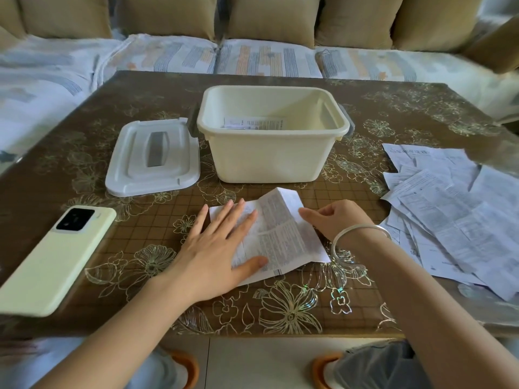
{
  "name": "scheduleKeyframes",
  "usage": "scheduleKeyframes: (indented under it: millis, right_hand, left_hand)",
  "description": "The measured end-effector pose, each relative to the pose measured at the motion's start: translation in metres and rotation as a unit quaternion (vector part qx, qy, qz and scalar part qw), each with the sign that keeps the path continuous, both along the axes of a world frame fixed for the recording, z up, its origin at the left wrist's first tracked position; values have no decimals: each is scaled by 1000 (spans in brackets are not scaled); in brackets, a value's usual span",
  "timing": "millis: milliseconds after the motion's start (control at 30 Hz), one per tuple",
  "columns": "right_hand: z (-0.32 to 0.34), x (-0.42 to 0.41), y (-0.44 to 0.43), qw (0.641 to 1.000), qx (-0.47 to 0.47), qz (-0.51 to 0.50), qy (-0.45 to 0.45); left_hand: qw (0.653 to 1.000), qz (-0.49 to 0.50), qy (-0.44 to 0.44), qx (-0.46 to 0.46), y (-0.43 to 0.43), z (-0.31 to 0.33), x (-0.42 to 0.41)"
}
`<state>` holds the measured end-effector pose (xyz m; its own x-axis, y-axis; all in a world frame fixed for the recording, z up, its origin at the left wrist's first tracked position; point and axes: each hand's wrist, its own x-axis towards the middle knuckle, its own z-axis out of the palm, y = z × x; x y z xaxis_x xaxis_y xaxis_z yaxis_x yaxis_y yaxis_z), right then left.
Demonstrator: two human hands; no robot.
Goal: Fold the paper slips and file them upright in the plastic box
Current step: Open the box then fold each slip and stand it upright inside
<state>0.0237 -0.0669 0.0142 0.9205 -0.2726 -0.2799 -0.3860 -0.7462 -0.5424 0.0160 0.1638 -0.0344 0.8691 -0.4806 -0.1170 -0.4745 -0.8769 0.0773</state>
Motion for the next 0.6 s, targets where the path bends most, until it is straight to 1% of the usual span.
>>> scheduleKeyframes:
  millis: [133,233,300,333,367,433,500,533,600]
  right_hand:
    - [8,4,8,995,84,-4,61]
    - [10,2,11,980,189,-28,49]
    - [10,1,12,968,247,-33,31]
    - [9,0,10,968,248,-27,22]
    - [9,-1,8,973,229,-17,10]
    - [8,-3,1,989,145,5,-31]
    - [5,-9,-7,994,72,12,-77]
    - [4,-14,-12,994,52,6,-97]
    - [0,-23,-20,992,44,-4,-120]
  left_hand:
    - [1000,-4,-18,3,-1,4,0]
    - [999,-25,-40,-13,-3,10,-3]
    - [995,-49,-76,-37,-4,14,-4]
    - [992,-62,-99,-52,-5,15,-6]
    - [988,-73,-119,-66,-6,17,-8]
    - [981,-92,-145,-95,-12,19,-13]
    - [976,-99,-146,-128,-20,20,-20]
    - [974,-99,-145,-141,-24,20,-24]
    - [971,-90,-140,-170,-32,18,-29]
